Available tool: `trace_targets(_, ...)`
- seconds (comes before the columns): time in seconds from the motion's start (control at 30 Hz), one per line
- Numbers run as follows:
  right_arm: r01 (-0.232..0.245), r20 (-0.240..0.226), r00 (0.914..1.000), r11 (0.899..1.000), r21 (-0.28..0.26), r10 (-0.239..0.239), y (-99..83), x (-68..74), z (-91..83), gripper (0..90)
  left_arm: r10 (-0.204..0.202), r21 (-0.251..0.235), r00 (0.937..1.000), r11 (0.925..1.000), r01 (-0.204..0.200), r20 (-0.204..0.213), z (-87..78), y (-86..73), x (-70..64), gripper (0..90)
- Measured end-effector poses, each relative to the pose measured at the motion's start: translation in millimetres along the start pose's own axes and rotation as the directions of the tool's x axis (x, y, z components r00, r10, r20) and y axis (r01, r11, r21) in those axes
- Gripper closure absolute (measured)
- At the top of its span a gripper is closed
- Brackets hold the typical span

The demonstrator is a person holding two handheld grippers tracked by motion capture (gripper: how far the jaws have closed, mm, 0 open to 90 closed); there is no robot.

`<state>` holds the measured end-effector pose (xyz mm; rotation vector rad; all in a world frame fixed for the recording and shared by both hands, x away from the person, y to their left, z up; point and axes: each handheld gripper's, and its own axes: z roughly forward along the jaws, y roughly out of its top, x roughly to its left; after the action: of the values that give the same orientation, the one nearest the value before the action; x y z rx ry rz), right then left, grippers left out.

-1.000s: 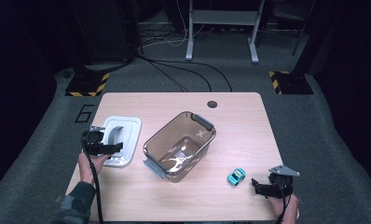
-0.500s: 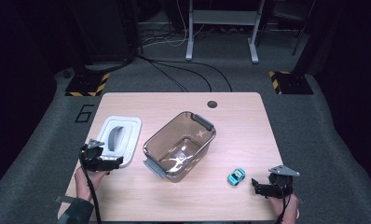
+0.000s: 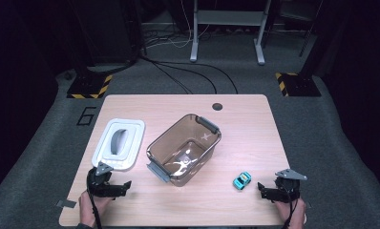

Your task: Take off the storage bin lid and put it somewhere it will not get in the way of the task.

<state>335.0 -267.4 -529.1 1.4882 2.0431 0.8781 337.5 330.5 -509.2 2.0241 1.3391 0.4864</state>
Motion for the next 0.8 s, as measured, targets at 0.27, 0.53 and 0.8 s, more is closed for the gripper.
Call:
trace_targets(0.27,0.000,0.000,1.0000,1.000,0.000,0.000,0.0,0.0,0.0,3.0,0.043,-0.012,0.9988,0.9990,-0.043,-0.024,13.5,-16.9,-10.7,0.0)
trace_targets(0.53,-0.001,0.005,1.0000,1.000,0.001,0.001,0.0,0.4,-0.1,2.9,0.048,-0.026,0.9988,0.9985,-0.049,-0.012,13.2,-19.1,-11.2,0.0)
trace_targets(0.8,-0.001,0.006,1.0000,1.000,0.002,0.001,0.1,0.9,0.2,2.7,0.052,-0.027,0.9986,0.9983,-0.053,-0.008,13.2,-19.2,-11.0,0.0)
